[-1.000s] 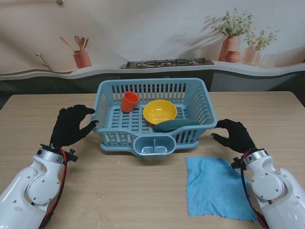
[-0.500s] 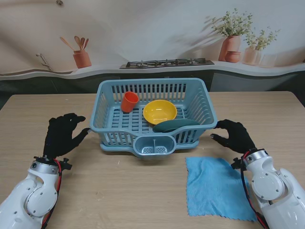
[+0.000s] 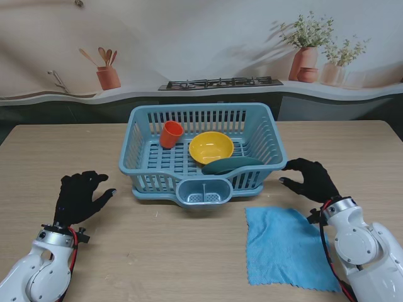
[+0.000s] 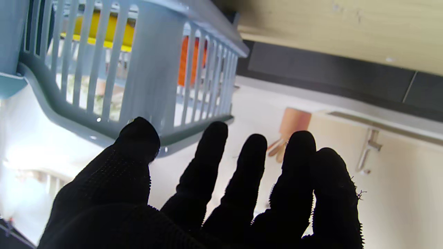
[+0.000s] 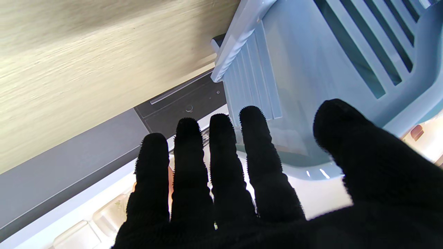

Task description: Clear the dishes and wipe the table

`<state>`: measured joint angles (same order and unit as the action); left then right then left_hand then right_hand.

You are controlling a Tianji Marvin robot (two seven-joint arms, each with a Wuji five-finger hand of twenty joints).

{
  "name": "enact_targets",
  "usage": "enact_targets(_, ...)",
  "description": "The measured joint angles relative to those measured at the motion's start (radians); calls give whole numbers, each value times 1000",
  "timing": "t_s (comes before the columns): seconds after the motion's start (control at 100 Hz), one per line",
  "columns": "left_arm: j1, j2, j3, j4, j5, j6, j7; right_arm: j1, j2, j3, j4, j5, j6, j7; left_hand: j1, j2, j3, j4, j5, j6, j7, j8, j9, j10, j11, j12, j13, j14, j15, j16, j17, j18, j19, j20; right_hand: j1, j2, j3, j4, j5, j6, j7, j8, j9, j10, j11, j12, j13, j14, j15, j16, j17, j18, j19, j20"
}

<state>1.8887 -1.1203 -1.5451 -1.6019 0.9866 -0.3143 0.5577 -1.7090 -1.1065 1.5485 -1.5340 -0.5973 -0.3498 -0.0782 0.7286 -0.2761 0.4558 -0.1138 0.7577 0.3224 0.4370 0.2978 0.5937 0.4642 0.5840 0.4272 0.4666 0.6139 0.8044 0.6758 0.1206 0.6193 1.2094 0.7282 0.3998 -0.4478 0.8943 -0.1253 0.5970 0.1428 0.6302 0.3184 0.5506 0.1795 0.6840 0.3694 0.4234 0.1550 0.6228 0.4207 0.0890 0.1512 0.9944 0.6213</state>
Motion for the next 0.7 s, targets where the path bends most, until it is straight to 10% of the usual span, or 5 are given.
enact_targets(0.7, 21, -4, 2, -26, -89, 2, -92, -28, 7, 34, -5, -41, -25, 21, -2, 13, -66, 0, 113, 11, -47, 14, 115, 2, 38, 0, 53, 13, 46, 26, 44, 24, 1, 0, -13, -42, 3, 13, -2, 1, 49, 28, 0, 0, 69, 35, 0, 0, 44, 17, 6, 0, 3, 0)
